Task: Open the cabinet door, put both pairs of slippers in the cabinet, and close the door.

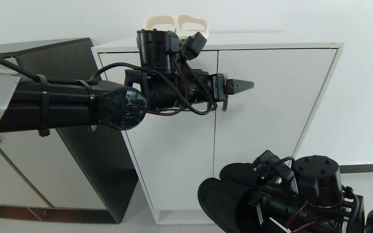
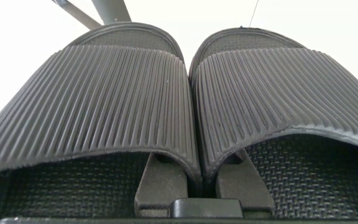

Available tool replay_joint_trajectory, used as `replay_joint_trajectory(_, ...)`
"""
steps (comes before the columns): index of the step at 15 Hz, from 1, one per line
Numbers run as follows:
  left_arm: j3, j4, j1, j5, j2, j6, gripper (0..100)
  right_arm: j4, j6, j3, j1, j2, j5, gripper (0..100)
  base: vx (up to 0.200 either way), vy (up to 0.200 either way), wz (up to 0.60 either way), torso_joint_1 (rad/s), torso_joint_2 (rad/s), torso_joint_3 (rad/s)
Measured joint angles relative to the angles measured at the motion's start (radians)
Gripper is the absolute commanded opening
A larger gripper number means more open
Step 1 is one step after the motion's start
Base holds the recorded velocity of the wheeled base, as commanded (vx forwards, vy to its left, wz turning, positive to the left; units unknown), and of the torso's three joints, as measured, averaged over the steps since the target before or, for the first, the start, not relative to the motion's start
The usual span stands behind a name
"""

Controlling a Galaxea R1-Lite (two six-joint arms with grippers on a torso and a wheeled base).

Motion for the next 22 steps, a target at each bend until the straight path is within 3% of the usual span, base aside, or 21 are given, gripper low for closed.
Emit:
replay_joint_trajectory(3,-0.039,0.000,0.000,0.000,0.034,0.000,100,0.000,0.000,0.001,0.000,0.003,0.000,0,0.000,0.000,0.00,0.000,0.00,0.000)
replay_joint_trajectory(4,-0.049,-0.001,0.000,0.001,0.044,0.000,0,0.000,0.000,0.001,-0.001,0.004,0.000,0,0.000,0.000,0.00,0.000,0.00,0.000)
replay_joint_trajectory(10,-0.045,0.003,0.000,-0.003,0.060,0.002,0,-0.005,0.000,0.013,-0.003,0.003,0.020,0,0.000,0.000,0.00,0.000,0.00,0.000)
replay_joint_trajectory(15,0.093,-0.010,-0.023,-0.009,-0.018,0.001,0,-0.037,-0.001,0.079,-0.016,-0.046,0.216,0,0.000,0.000,0.00,0.000,0.00,0.000)
replay_joint_trajectory(19,0.185,-0.012,-0.057,-0.006,-0.097,0.003,0,-0.038,-0.025,0.116,-0.021,-0.091,0.261,0,0.000,0.000,0.00,0.000,0.00,0.000)
replay_joint_trajectory(22,0.280,-0.083,-0.068,-0.002,-0.162,0.003,0,-0.036,-0.045,0.131,-0.020,-0.101,0.263,0,0.000,0.000,0.00,0.000,0.00,0.000)
